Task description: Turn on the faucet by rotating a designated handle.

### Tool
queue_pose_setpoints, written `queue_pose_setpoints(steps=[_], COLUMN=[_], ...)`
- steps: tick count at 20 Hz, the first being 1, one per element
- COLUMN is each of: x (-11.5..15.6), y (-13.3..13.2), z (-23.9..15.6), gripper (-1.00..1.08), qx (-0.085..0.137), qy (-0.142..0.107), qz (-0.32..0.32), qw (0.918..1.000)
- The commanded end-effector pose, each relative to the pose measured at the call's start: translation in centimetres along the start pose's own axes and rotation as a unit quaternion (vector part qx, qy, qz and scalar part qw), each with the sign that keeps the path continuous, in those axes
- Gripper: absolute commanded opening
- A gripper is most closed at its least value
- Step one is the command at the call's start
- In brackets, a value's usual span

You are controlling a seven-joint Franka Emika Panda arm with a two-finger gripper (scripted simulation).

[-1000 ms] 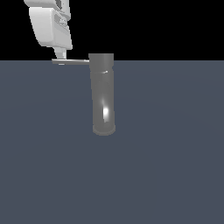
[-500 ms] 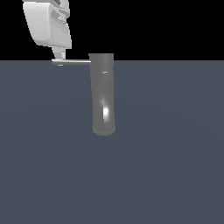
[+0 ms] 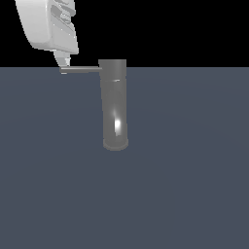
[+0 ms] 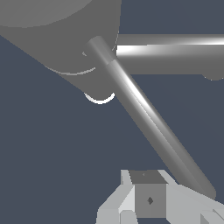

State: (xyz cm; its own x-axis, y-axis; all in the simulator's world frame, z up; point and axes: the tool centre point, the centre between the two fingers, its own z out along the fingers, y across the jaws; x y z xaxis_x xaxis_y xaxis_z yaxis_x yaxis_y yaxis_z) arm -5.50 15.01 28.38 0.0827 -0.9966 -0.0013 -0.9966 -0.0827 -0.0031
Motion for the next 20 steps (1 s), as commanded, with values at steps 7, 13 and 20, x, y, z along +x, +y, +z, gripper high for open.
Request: queue_pose_setpoints(steps=[7,13,20], x=[1.6,3.2,5.1], y=[1.5,3.0,4.8], z=[0.0,0.0,0.0], gripper=[-1.0,-1.0,-1.0], qx=[0.0,-0.001,-0.001], qy=[0.001,0.001,0.001], qz=[0.0,-0.001,-0.001], qw=[1.0,1.0,1.0])
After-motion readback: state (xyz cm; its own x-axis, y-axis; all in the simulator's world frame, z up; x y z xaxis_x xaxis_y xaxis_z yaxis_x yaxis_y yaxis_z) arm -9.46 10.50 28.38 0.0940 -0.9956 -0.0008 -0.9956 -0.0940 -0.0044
